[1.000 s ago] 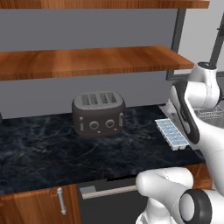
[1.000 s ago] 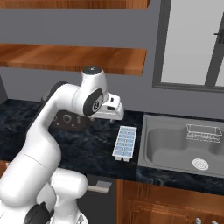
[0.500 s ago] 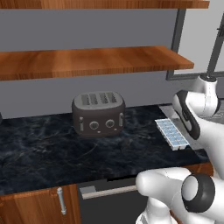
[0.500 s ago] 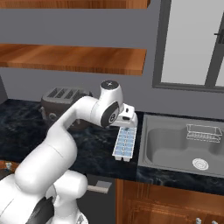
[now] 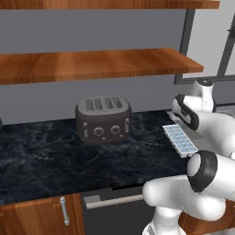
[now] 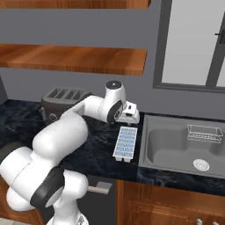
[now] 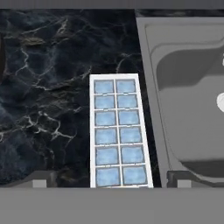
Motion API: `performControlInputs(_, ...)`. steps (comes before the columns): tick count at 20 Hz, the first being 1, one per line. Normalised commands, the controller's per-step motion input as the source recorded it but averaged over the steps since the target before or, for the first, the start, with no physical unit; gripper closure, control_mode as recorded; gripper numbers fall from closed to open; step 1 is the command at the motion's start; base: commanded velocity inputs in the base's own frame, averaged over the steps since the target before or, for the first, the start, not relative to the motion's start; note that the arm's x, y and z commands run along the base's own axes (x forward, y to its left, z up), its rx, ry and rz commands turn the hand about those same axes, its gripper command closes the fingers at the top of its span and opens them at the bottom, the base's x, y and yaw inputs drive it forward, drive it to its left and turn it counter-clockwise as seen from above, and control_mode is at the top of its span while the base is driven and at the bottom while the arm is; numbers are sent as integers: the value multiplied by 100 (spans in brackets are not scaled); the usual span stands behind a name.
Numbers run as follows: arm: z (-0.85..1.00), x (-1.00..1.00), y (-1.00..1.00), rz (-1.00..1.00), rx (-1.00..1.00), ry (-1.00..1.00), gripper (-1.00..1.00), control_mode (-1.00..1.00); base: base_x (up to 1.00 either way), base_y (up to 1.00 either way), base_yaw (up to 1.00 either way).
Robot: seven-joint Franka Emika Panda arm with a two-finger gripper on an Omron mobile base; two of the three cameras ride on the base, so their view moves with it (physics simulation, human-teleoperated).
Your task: The ice cube tray has been filled with water. Take the tray and place it in the freezer to make ice. Close the freezer door after placing the tray.
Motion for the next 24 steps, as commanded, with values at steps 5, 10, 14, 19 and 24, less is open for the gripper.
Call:
performControlInputs(5, -18, 70, 0, 2, 0, 0, -100, -100, 0, 0, 0)
performControlInputs(10, -20, 56, -1, 4, 0, 0, -100, -100, 0, 0, 0)
performControlInputs(14, -26, 50, -12, 6, 0, 0, -100, -100, 0, 0, 0)
performControlInputs(19, -26, 41, -23, 8, 3, 0, -100, -100, 0, 0, 0)
performControlInputs(24, -30, 47, -18, 9, 2, 0, -100, -100, 0, 0, 0)
